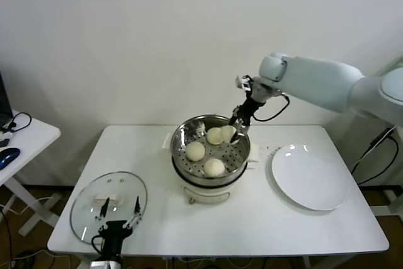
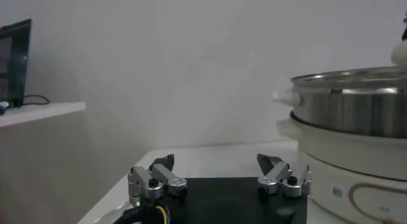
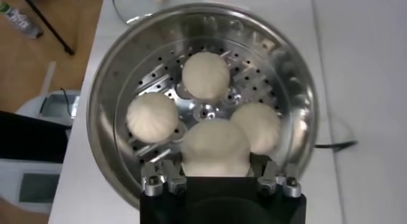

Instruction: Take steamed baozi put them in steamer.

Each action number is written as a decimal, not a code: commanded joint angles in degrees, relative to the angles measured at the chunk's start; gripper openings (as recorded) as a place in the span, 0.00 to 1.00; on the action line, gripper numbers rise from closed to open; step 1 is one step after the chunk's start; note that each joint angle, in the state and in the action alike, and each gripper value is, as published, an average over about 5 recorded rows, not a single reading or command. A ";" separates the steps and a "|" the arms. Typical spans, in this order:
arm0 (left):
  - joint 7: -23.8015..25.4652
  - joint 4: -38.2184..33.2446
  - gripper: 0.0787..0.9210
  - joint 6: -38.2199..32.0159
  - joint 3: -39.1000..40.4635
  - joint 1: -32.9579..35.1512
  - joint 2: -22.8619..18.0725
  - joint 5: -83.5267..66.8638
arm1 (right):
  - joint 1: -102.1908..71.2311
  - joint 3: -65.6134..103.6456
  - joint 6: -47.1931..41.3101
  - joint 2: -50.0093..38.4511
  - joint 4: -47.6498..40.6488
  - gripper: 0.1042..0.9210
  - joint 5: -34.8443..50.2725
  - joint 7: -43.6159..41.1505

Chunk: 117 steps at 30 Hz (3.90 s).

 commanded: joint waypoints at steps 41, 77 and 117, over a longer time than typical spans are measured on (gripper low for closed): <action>0.41 0.73 0.88 1.11 0.23 -1.91 0.13 -0.01 | -2.99 -0.82 0.11 1.54 -1.31 0.88 -4.19 -0.52; 0.78 -0.32 0.88 -1.80 -1.70 -3.37 1.94 3.49 | -26.16 47.58 4.31 -48.06 33.73 0.88 -17.53 31.01; 10.45 -1.01 0.88 -0.98 -5.93 -3.48 1.66 0.71 | -124.28 138.82 22.09 5.90 49.05 0.88 -34.39 44.62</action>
